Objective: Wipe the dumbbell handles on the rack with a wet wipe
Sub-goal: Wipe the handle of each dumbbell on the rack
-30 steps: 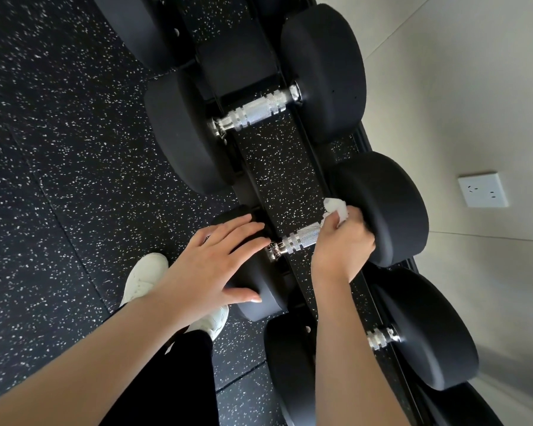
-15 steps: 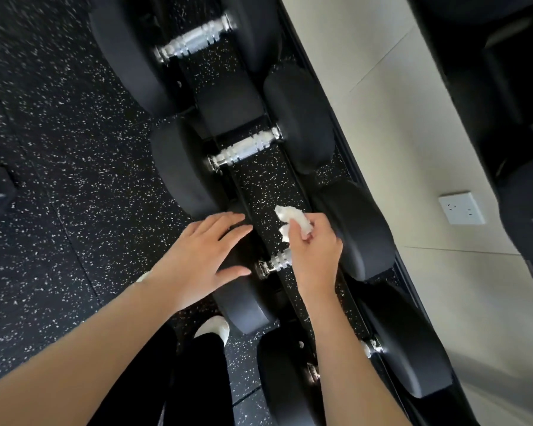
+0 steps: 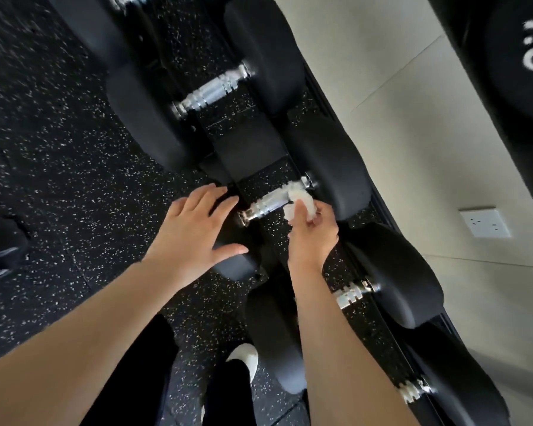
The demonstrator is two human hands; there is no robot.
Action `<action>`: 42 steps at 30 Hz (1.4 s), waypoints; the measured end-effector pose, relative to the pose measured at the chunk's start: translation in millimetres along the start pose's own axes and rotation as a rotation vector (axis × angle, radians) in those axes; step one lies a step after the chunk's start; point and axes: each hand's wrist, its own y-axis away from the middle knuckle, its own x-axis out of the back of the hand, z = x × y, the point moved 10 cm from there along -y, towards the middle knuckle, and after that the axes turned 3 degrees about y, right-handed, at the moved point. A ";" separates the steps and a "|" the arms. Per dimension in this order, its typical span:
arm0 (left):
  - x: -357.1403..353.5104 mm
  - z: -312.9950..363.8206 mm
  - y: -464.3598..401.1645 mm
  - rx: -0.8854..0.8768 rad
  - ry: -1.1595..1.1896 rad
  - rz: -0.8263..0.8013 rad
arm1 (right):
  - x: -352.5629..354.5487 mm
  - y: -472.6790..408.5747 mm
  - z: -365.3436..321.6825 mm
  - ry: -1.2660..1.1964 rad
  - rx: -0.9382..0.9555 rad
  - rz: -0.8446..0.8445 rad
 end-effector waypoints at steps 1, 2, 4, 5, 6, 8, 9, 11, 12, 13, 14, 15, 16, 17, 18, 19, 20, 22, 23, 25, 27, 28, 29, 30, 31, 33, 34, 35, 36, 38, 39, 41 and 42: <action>-1.4 -3.4 -0.8 -0.015 0.009 -0.017 | -4.3 -1.3 0.9 -0.048 -0.060 0.047; -2.0 -5.9 -1.3 -0.033 0.014 -0.030 | -8.3 -2.0 2.0 -0.098 -0.121 0.099; -2.9 -9.4 -2.3 -0.068 0.023 -0.054 | -14.2 -3.0 5.4 -0.165 -0.221 0.220; -2.9 -10.6 -2.7 -0.083 0.030 -0.061 | -15.9 -3.4 7.2 -0.186 -0.262 0.281; -2.8 -11.6 -3.2 -0.096 0.038 -0.064 | -17.6 -3.5 9.2 -0.203 -0.298 0.336; -2.1 -12.7 -4.2 -0.117 0.050 -0.058 | -22.9 -3.5 14.0 -0.240 -0.364 0.415; -2.1 -13.4 -4.6 -0.124 0.054 -0.055 | -26.2 -3.4 15.0 -0.257 -0.395 0.433; -2.5 -14.2 -5.2 -0.139 0.057 -0.049 | -29.7 -4.2 15.7 -0.264 -0.442 0.445; -2.9 -14.5 -5.5 -0.147 0.055 -0.049 | -29.4 -5.5 14.5 -0.250 -0.447 0.439; -3.5 -14.7 -5.7 -0.154 0.050 -0.051 | -27.9 -6.5 12.0 -0.221 -0.437 0.425; -3.9 -14.9 -5.8 -0.157 0.044 -0.053 | -26.3 -7.5 9.0 -0.179 -0.416 0.401; -4.4 -15.4 -6.0 -0.156 0.038 -0.056 | -25.8 -8.1 5.5 -0.129 -0.384 0.366; -4.7 -15.8 -6.3 -0.154 0.033 -0.057 | -27.1 -7.9 2.3 -0.081 -0.344 0.322; -5.3 -15.9 -6.4 -0.151 0.030 -0.056 | -30.3 -5.9 -0.3 -0.035 -0.307 0.271; -5.8 -16.1 -6.1 -0.148 0.031 -0.055 | -34.6 -2.1 -1.2 0.003 -0.275 0.219; -6.4 -16.4 -6.0 -0.145 0.035 -0.053 | -39.6 3.6 -1.3 0.036 -0.247 0.168; -6.4 -16.5 -5.9 -0.141 0.040 -0.050 | -44.9 10.3 -0.1 0.063 -0.222 0.118; -5.9 -16.6 -6.5 -0.136 0.041 -0.043 | -54.8 25.0 2.4 0.102 -0.170 0.025; -5.7 -16.5 -6.7 -0.135 0.041 -0.039 | -58.7 31.7 3.6 0.110 -0.153 -0.016; -5.2 -16.4 -6.5 -0.129 0.042 -0.031 | -63.1 39.3 5.3 0.116 -0.136 -0.082; -4.9 -16.5 -5.7 -0.122 0.042 -0.023 | -65.0 39.4 6.0 0.118 -0.121 -0.147; -5.2 -16.5 -5.3 -0.119 0.040 -0.023 | -65.7 38.7 6.9 0.128 -0.110 -0.184; -5.5 -16.4 -4.8 -0.118 0.038 -0.025 | -66.8 38.3 8.2 0.152 -0.097 -0.223; -5.9 -16.6 -4.3 -0.116 0.038 -0.027 | -67.8 38.0 11.1 0.174 -0.093 -0.259; -6.1 -16.8 -4.0 -0.113 0.040 -0.028 | -68.5 37.7 15.9 0.189 -0.105 -0.285; -6.7 -16.9 -2.9 -0.106 0.052 -0.030 | -68.7 35.8 29.5 0.185 -0.173 -0.292; -7.0 -16.8 -2.5 -0.105 0.057 -0.030 | -68.3 34.3 35.8 0.164 -0.206 -0.277; -7.6 -17.0 -2.1 -0.104 0.060 -0.030 | -67.9 33.4 40.6 0.127 -0.234 -0.260; -7.9 -17.0 -1.9 -0.103 0.060 -0.030 | -67.9 32.8 46.0 0.076 -0.267 -0.243; -8.4 -17.0 -1.6 -0.101 0.055 -0.031 | -66.0 33.9 54.5 -0.076 -0.342 -0.206; -8.4 -17.2 -1.7 -0.100 0.053 -0.029 | -64.0 33.2 55.9 -0.156 -0.365 -0.182; -8.2 -16.8 -2.2 -0.105 0.051 -0.022 | -58.0 26.7 52.0 -0.255 -0.357 -0.133; -8.0 -16.6 -2.1 -0.107 0.054 -0.019 | -54.6 22.2 49.5 -0.296 -0.354 -0.108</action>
